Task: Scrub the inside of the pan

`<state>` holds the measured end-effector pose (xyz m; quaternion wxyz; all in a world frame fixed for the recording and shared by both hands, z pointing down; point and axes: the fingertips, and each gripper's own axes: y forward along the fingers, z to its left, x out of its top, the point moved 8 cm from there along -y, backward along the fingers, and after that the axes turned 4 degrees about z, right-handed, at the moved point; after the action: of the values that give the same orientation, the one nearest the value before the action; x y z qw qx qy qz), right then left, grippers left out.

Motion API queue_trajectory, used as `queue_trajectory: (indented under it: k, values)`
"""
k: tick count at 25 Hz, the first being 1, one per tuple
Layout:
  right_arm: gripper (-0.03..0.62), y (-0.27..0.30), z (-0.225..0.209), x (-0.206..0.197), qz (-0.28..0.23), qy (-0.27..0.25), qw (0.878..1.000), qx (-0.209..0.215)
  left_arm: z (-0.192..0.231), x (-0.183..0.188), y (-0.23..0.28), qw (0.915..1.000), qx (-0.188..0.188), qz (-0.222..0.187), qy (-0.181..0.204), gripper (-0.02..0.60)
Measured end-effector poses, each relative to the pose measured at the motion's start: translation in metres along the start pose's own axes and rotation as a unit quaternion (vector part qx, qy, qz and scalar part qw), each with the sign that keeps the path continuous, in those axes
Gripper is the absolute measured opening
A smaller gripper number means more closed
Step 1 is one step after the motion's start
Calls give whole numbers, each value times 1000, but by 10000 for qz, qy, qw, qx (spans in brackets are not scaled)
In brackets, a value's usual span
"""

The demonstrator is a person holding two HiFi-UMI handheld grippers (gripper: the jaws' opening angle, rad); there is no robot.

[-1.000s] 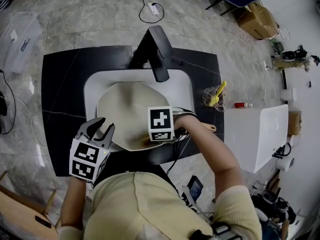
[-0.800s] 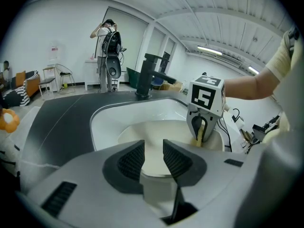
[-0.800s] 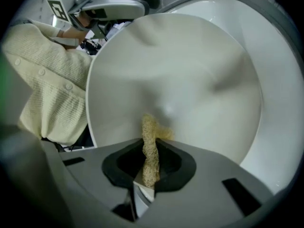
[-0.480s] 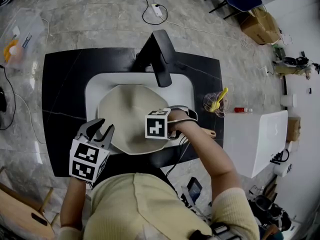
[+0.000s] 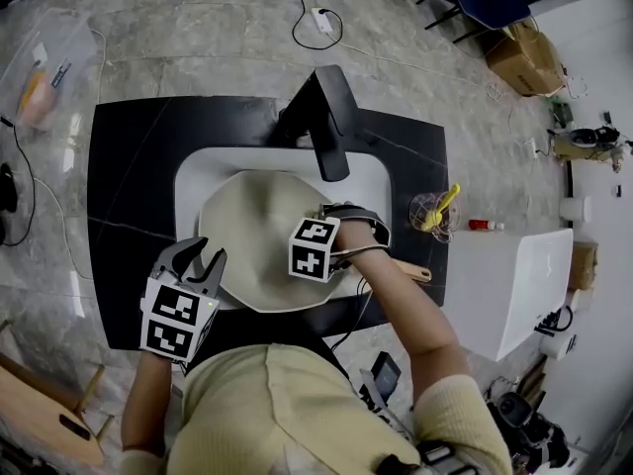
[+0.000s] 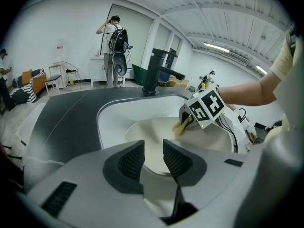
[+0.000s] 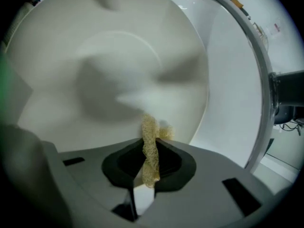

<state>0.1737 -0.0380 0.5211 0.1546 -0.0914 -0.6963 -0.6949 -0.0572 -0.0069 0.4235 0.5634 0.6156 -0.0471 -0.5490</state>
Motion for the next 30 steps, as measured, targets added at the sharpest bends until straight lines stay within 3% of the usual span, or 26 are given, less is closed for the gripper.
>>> queue_trajectory:
  k: [5,12,23,30]
  values:
    - [63,4,-13,8,-197,-16,9976,-657,4,-1,-1,10000,38,55,-62,110]
    - [63,9,-24,24,-532,24,9907,-1255,9,-4,0,9998,92,89,-146,110]
    - [63,5,-37,48,-917,5,9793,-1806,15,-8,-2,9995,147,114,-273,110]
    - [63,-5,-40,68,-1501,126,9660,-2103,16,-9,0,9994,135,125,-308,110]
